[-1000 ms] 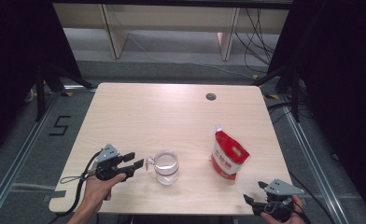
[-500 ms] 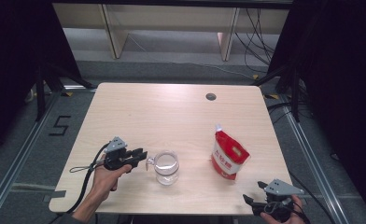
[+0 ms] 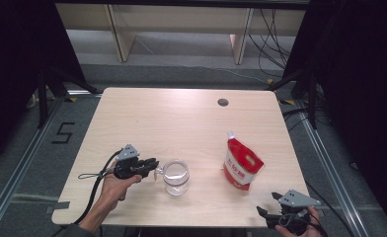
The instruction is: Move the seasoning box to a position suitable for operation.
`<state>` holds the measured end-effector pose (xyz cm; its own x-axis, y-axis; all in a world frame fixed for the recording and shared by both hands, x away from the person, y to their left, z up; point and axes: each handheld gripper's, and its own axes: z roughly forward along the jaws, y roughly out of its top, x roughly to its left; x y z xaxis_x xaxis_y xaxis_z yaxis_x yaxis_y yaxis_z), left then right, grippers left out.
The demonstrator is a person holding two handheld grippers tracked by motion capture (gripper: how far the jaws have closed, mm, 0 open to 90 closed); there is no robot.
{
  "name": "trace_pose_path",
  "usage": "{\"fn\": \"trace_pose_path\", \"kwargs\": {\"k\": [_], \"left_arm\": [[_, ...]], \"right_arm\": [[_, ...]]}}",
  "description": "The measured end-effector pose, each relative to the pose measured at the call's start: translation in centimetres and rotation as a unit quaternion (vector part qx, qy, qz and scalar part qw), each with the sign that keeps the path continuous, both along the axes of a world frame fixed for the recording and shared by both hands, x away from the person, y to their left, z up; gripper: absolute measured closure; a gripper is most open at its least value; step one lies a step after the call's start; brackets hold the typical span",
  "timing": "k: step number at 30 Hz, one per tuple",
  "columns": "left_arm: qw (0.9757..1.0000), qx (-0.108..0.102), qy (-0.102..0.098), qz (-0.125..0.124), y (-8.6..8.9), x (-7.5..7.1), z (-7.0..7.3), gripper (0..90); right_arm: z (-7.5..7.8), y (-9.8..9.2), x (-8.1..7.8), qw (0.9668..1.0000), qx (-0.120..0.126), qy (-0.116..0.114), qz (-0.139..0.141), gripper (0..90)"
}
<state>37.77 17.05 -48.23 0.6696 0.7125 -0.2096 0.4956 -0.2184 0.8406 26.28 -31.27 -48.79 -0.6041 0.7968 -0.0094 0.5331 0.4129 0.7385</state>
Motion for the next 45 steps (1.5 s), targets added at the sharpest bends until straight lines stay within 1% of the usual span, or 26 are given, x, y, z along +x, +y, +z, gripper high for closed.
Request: {"fn": "trace_pose_path", "kwargs": {"k": [1, 3, 8, 11, 13, 15, 18, 19, 23, 24, 26, 27, 28, 30, 31, 33, 34, 36, 37, 38, 39, 40, 42, 43, 44, 45], "left_arm": [[1.0000, 0.004, -0.001, -0.001, 0.0, -0.1, 0.0, 76.6], [0.9999, 0.002, -0.002, -0.010, 0.0, -0.3, 0.0, 76.9], [0.9996, 0.016, -0.003, -0.024, -0.3, -1.5, 0.1, 76.9], [0.9993, 0.022, -0.005, -0.031, -0.5, -2.1, 0.1, 76.8], [0.9990, 0.028, -0.007, -0.034, -0.5, -2.5, 0.1, 76.4], [0.9990, 0.025, -0.005, -0.038, -0.6, -2.8, 0.0, 76.3], [0.9984, 0.036, -0.003, -0.044, -0.6, -3.2, -0.1, 75.5], [0.9982, 0.036, -0.009, -0.048, -0.6, -3.3, -0.2, 75.0], [0.9986, 0.028, -0.005, -0.045, -0.1, -3.7, -0.1, 72.1], [0.9989, 0.017, -0.010, -0.043, 0.3, -4.2, 0.2, 71.6], [0.9986, 0.015, -0.018, -0.047, 0.6, -4.8, 0.4, 71.0], [0.9983, 0.010, -0.022, -0.053, 0.6, -5.2, 0.5, 70.7], [0.9977, 0.014, -0.025, -0.061, 0.6, -5.5, 0.6, 69.9], [0.9975, 0.008, -0.028, -0.064, 0.4, -5.9, 0.6, 66.8], [0.9962, 0.002, -0.032, -0.080, 0.1, -6.3, 0.6, 64.4], [0.9956, 0.002, -0.035, -0.087, -0.2, -6.4, 0.5, 60.5], [0.9950, 0.008, -0.040, -0.091, -0.3, -6.4, 0.5, 59.5], [0.9946, 0.010, -0.043, -0.093, -0.5, -6.2, 0.4, 57.2], [0.9945, 0.008, -0.046, -0.094, -0.6, -6.1, 0.4, 56.7], [0.9945, 0.009, -0.048, -0.093, -0.7, -6.1, 0.5, 57.2], [0.9944, -0.002, -0.047, -0.094, -0.9, -5.9, 0.4, 57.6], [0.9945, 0.007, -0.049, -0.092, -0.9, -5.9, 0.4, 58.2], [0.9933, 0.012, -0.060, -0.098, -1.0, -5.6, 0.3, 60.3], [0.9930, 0.010, -0.060, -0.101, -1.1, -5.5, 0.3, 61.4], [0.9942, 0.005, -0.054, -0.093, -1.3, -5.6, 0.2, 63.1], [0.9934, 0.009, -0.056, -0.100, -1.4, -5.5, 0.1, 64.1]], "right_arm": [[0.0, 0.0, 0.0, 1.0000, -0.002, -0.004, -0.002, 26.1], [0.0, 0.0, 0.0, 1.0000, 0.002, 0.001, 0.001, 26.2], [0.0, 0.0, 0.0, 1.0000, 0.001, -0.003, 0.001, 26.1], [0.0, 0.1, -0.1, 1.0000, 0.003, 0.009, 0.001, 26.2], [0.0, 0.1, -0.1, 1.0000, -0.005, 0.000, 0.001, 26.2], [0.0, 0.1, -0.1, 1.0000, -0.003, 0.002, -0.004, 26.1], [0.0, 0.1, -0.1, 1.0000, -0.003, 0.003, -0.004, 26.2], [0.0, 0.1, -0.1, 1.0000, -0.004, 0.001, -0.003, 26.1], [0.1, 0.1, -0.2, 1.0000, -0.004, 0.001, -0.004, 26.2], [0.1, 0.0, -0.1, 1.0000, -0.005, -0.002, -0.002, 26.2], [0.1, 0.1, -0.2, 1.0000, -0.003, 0.005, -0.005, 26.1], [0.1, 0.1, -0.2, 1.0000, -0.004, 0.006, -0.005, 26.2], [0.1, 0.1, -0.1, 1.0000, -0.007, -0.002, -0.001, 26.2], [0.1, 0.2, -0.2, 1.0000, -0.005, 0.003, -0.002, 26.2], [0.1, 0.2, -0.2, 1.0000, -0.005, 0.003, 0.000, 26.2], [0.0, 0.2, -0.2, 0.9999, -0.008, 0.006, 0.006, 26.2], [0.0, 0.4, -0.4, 0.9999, -0.003, 0.011, -0.003, 26.2], [0.0, 0.2, -0.1, 0.9999, -0.005, 0.005, 0.008, 26.2], [0.0, 0.2, -0.1, 1.0000, -0.009, 0.001, 0.004, 26.2], [0.0, 0.2, -0.1, 0.9999, -0.011, 0.001, 0.006, 26.2], [0.0, 0.3, -0.2, 0.9999, -0.009, 0.008, 0.003, 26.2], [0.0, 0.3, -0.2, 0.9999, -0.009, 0.007, 0.003, 26.2], [0.0, 0.2, -0.1, 0.9999, -0.010, 0.003, 0.006, 26.2], [-0.1, 0.3, -0.1, 0.9999, -0.011, 0.004, 0.007, 26.2], [-0.1, 0.3, -0.1, 0.9999, -0.010, 0.004, 0.006, 26.1], [-0.1, 0.5, -0.3, 0.9999, -0.004, 0.013, -0.001, 26.2]]}}
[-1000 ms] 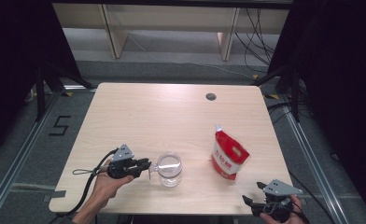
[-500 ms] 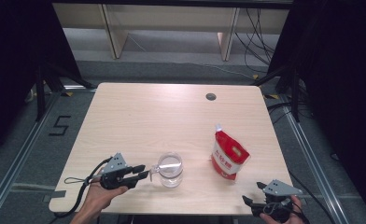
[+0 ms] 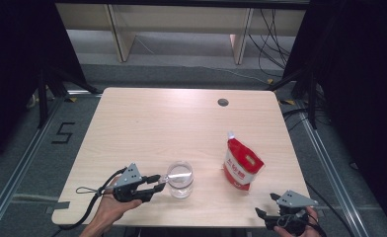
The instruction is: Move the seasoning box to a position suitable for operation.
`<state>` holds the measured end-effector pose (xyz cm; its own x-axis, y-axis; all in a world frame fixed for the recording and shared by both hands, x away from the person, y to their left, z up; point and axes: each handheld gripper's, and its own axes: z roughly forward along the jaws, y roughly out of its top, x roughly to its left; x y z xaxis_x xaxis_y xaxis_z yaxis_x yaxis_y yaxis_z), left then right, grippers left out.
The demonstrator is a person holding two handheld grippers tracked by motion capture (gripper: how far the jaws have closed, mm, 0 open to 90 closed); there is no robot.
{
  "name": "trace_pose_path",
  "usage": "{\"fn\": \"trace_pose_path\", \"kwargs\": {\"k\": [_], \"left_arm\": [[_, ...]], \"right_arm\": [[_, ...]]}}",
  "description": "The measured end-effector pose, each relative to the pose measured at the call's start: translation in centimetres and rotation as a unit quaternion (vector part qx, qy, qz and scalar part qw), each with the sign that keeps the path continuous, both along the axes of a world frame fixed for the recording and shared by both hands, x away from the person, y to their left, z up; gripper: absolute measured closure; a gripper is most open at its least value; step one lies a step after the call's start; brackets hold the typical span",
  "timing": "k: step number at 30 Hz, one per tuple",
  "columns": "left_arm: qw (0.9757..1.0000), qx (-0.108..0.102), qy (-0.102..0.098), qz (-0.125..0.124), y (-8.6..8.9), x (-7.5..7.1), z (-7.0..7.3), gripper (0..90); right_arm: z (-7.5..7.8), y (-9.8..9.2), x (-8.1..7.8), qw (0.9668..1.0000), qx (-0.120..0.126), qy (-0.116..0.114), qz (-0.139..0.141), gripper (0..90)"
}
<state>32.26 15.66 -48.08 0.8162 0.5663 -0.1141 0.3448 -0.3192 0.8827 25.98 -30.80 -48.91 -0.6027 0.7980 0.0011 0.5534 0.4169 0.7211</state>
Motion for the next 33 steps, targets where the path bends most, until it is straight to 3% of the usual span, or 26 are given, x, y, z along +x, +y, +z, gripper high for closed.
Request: {"fn": "trace_pose_path", "kwargs": {"k": [4, 5, 6, 14, 18, 20, 33], "left_arm": [[0.9998, 0.014, -0.007, -0.008, -0.2, 0.0, -0.1, 68.7], [0.9995, 0.021, -0.017, -0.017, -0.1, 0.1, -0.1, 69.3], [0.9998, 0.013, -0.010, -0.011, -0.3, -0.1, -0.1, 69.9], [0.9988, 0.030, -0.028, -0.026, -0.6, -0.5, -0.1, 72.7], [0.9988, 0.023, -0.027, -0.035, -0.7, -0.6, -0.2, 72.9], [0.9986, 0.018, -0.029, -0.041, -0.8, -0.7, -0.3, 73.0], [0.9953, 0.011, -0.035, -0.089, -1.1, -1.0, -0.4, 73.0]], "right_arm": [[0.0, -0.1, 0.1, 0.9999, -0.004, -0.007, 0.009, 26.2], [0.1, -0.1, 0.1, 0.9999, -0.004, -0.008, 0.007, 26.2], [0.1, -0.2, 0.1, 0.9999, -0.005, -0.007, 0.008, 26.2], [0.0, -0.2, 0.2, 0.9998, -0.006, -0.009, 0.017, 26.4], [0.0, 0.0, 0.1, 1.0000, -0.001, 0.000, 0.010, 26.4], [0.0, -0.1, 0.2, 0.9998, -0.004, -0.009, 0.017, 26.5], [0.0, 0.0, 0.3, 0.9996, -0.003, -0.012, 0.027, 26.5]]}}
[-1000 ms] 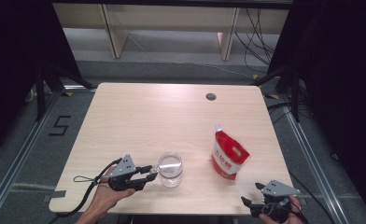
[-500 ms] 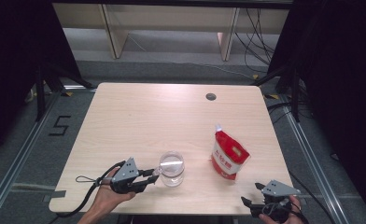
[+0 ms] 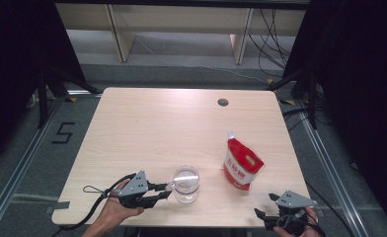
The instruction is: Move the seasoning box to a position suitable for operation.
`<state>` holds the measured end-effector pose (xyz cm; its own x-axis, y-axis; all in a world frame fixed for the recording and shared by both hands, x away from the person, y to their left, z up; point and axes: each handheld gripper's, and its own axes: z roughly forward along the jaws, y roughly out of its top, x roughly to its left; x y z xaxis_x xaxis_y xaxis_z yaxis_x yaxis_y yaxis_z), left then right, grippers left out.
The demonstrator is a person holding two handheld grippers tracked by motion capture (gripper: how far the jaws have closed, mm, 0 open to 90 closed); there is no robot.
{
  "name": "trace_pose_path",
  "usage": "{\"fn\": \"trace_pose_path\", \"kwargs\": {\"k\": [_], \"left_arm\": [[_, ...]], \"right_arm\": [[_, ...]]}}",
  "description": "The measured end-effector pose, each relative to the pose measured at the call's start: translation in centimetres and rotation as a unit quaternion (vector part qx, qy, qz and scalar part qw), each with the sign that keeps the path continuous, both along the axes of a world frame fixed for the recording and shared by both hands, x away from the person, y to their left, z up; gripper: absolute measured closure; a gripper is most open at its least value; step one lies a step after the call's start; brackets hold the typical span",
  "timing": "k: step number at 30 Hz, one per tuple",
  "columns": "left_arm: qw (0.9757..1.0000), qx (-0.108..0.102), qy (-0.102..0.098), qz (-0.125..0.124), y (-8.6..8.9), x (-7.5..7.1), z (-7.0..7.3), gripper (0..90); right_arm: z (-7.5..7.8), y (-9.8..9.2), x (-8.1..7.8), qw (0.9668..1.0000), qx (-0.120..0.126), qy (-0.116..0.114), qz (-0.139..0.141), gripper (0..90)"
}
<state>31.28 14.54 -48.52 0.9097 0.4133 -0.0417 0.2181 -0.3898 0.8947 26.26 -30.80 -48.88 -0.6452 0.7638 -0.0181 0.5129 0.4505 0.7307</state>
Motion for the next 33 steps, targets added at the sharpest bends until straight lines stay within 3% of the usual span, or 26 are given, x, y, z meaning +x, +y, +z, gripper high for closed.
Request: {"fn": "trace_pose_path", "kwargs": {"k": [17, 19, 20, 21, 22, 25, 27, 33], "left_arm": [[0.9991, -0.023, -0.007, -0.035, -1.0, 1.2, -0.5, 72.9], [0.9992, -0.024, -0.007, -0.033, -1.2, 1.2, -0.5, 72.8], [0.9990, -0.026, -0.007, -0.037, -1.3, 1.4, -0.5, 72.8], [0.9989, -0.022, -0.011, -0.040, -1.3, 1.4, -0.5, 72.7], [0.9989, -0.021, -0.011, -0.041, -1.3, 1.4, -0.5, 72.7], [0.9992, -0.026, -0.004, -0.031, -1.3, 1.3, -0.5, 72.4], [0.9993, -0.027, -0.001, -0.024, -1.3, 1.2, -0.5, 69.9], [0.9993, -0.036, 0.004, -0.004, -0.6, 0.6, 0.2, 48.9]], "right_arm": [[-0.1, -0.5, 0.1, 1.0000, -0.002, -0.001, -0.006, 27.1], [-0.1, -0.4, 0.1, 1.0000, -0.002, -0.002, -0.006, 27.1], [0.0, -0.2, -0.2, 0.9999, 0.005, 0.009, -0.012, 27.1], [0.0, -0.3, -0.1, 1.0000, 0.000, -0.002, -0.006, 27.1], [0.0, -0.1, -0.3, 0.9999, 0.005, 0.008, -0.011, 27.1], [-0.1, -0.1, -0.2, 1.0000, -0.004, 0.001, 0.003, 27.1], [-0.1, -0.1, -0.2, 1.0000, -0.003, -0.001, 0.004, 27.1], [-0.1, -0.1, -0.1, 0.9999, -0.007, -0.005, 0.011, 27.1]]}}
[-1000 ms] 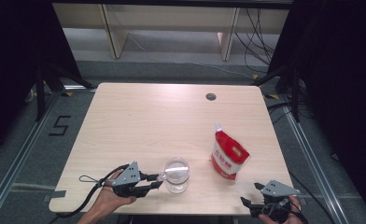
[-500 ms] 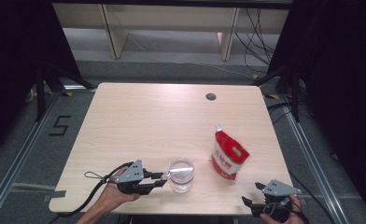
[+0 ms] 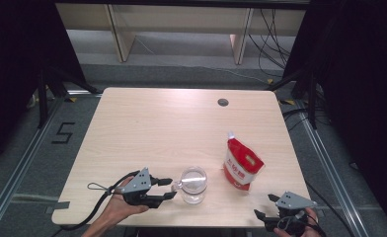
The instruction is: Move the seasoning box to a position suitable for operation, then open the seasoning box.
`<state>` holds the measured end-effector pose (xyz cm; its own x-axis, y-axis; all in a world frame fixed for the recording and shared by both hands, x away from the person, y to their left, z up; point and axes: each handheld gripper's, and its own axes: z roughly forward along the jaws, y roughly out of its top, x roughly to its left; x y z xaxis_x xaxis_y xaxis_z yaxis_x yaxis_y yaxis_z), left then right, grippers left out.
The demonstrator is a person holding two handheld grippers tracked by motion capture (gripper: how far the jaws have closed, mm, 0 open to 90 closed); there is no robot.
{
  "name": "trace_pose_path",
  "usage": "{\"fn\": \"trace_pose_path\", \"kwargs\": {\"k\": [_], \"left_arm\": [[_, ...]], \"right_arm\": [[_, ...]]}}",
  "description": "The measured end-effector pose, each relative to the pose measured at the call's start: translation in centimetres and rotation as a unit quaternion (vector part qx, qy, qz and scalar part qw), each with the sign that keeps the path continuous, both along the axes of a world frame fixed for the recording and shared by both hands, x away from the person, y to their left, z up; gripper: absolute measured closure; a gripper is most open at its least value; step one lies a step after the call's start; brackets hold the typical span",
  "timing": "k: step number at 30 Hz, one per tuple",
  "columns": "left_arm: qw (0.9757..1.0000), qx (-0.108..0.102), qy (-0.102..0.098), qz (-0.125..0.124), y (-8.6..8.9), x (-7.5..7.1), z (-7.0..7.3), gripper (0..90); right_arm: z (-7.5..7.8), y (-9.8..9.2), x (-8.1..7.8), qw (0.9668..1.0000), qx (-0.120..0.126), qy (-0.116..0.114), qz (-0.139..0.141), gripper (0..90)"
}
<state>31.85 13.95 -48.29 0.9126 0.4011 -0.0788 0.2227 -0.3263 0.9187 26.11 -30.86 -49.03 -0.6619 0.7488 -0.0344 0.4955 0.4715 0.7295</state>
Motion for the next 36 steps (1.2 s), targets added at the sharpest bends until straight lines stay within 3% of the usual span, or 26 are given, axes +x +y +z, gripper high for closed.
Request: {"fn": "trace_pose_path", "kwargs": {"k": [4, 8, 10, 12, 13, 14, 15, 17, 18, 20, 21, 25, 26, 27, 30, 31, 34, 36], "left_arm": [[1.0000, -0.004, 0.003, 0.006, 0.5, -0.4, 0.5, 43.2], [0.9983, -0.034, 0.031, 0.036, 0.7, -0.9, 1.3, 39.1], [0.9971, -0.047, 0.041, 0.045, 0.7, -1.1, 1.7, 39.4], [0.9966, -0.054, 0.039, 0.049, 0.7, -1.3, 2.0, 42.0], [0.9963, -0.047, 0.041, 0.059, 0.7, -1.5, 2.2, 44.2], [0.9961, -0.048, 0.043, 0.061, 0.6, -1.6, 2.3, 47.3], [0.9961, -0.048, 0.041, 0.061, 0.6, -1.6, 2.4, 51.3], [0.9954, -0.049, 0.045, 0.068, 0.4, -1.9, 2.5, 59.7], [0.9942, -0.061, 0.057, 0.068, 0.2, -2.0, 2.6, 63.7], [0.9944, -0.054, 0.055, 0.072, 0.1, -2.1, 2.7, 69.0], [0.9948, -0.051, 0.044, 0.076, -0.3, -2.3, 2.8, 72.0], [0.9948, -0.044, 0.034, 0.086, -1.0, -2.5, 3.1, 80.2], [0.9949, -0.033, 0.027, 0.091, -1.1, -2.5, 3.2, 81.6], [0.9943, -0.041, 0.027, 0.095, -1.3, -2.4, 3.1, 82.7], [0.9930, -0.033, 0.026, 0.110, -1.4, -2.0, 3.2, 84.7], [0.9932, -0.034, 0.022, 0.110, -1.4, -1.8, 3.3, 84.9], [0.9919, -0.042, 0.026, 0.117, -1.6, -1.8, 3.3, 85.5], [0.9924, -0.037, 0.025, 0.115, -1.8, -2.0, 3.3, 85.5]], "right_arm": [[0.1, 0.2, -0.2, 1.0000, 0.003, -0.001, -0.007, 27.1], [0.4, 0.1, -0.2, 0.9999, 0.014, 0.000, 0.000, 27.1], [0.5, -0.1, -0.2, 0.9999, 0.010, -0.012, -0.002, 27.1], [0.6, 0.0, -0.4, 0.9998, 0.019, -0.002, -0.004, 27.4], [0.7, 0.1, -0.5, 0.9997, 0.023, 0.000, -0.006, 28.3], [0.8, 0.0, -0.4, 0.9998, 0.017, -0.011, 0.002, 29.4], [0.9, 0.1, -0.6, 0.9997, 0.024, -0.002, -0.001, 30.0], [1.2, 0.2, -0.7, 0.9996, 0.025, -0.013, 0.008, 30.3], [1.3, 0.3, -0.7, 0.9995, 0.027, -0.016, 0.010, 30.9], [1.6, 0.7, -1.1, 0.9993, 0.037, -0.011, 0.006, 33.4], [1.7, 0.6, -1.0, 0.9990, 0.033, -0.025, 0.016, 33.7], [2.2, 1.2, -1.4, 0.9984, 0.043, -0.030, 0.022, 35.7], [2.3, 1.4, -1.5, 0.9982, 0.042, -0.032, 0.026, 36.5], [2.4, 1.6, -1.6, 0.9981, 0.042, -0.035, 0.028, 37.2], [2.6, 2.0, -1.7, 0.9972, 0.037, -0.051, 0.040, 38.4], [2.7, 2.2, -1.8, 0.9976, 0.043, -0.041, 0.037, 38.8], [2.7, 2.5, -1.8, 0.9971, 0.038, -0.052, 0.041, 41.8], [2.8, 2.8, -2.0, 0.9973, 0.040, -0.049, 0.039, 43.2]]}}
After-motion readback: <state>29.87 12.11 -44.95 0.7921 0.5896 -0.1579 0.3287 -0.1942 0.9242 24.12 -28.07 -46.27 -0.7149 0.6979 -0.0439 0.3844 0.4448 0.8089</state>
